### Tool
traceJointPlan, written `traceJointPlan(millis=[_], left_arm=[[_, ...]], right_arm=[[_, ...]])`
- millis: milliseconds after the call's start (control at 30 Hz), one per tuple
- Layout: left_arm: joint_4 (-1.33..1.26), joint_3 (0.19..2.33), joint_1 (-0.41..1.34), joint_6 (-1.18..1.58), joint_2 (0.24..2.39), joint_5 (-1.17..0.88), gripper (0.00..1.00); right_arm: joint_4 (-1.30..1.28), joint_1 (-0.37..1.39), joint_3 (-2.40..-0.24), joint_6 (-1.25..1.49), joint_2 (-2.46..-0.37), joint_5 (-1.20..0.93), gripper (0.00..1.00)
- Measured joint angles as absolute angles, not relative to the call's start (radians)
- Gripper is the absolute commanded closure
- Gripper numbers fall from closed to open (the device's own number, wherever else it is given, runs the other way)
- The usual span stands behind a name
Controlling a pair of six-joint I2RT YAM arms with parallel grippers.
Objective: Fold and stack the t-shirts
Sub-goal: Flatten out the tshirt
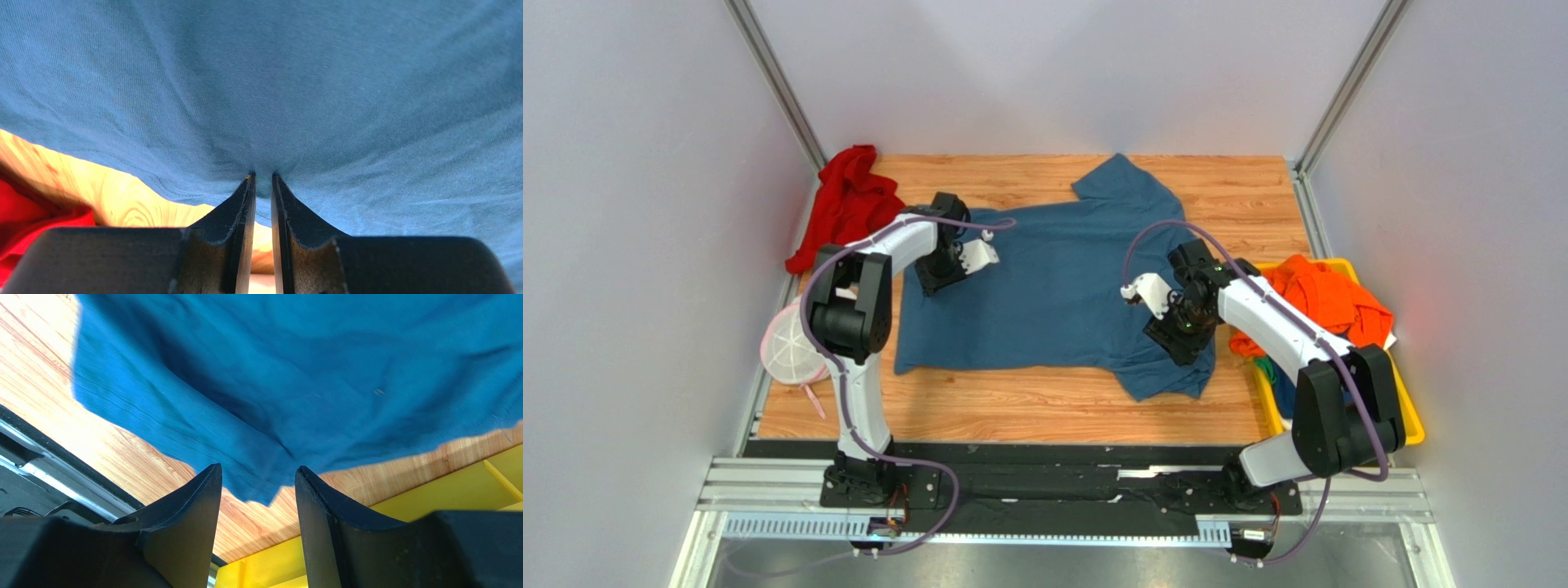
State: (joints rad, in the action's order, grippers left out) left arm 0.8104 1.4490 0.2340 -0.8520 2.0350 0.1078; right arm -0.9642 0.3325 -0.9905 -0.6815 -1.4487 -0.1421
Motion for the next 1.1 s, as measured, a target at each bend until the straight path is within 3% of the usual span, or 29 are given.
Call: traceJointPlan(millis=[1100], left_arm=[[0.845, 1.495, 0.187, -0.865, 2.063, 0.105, 0.76]], right_arm=[[-1.02, 0.35, -0.897, -0.675, -1.391, -0.184, 0.5]])
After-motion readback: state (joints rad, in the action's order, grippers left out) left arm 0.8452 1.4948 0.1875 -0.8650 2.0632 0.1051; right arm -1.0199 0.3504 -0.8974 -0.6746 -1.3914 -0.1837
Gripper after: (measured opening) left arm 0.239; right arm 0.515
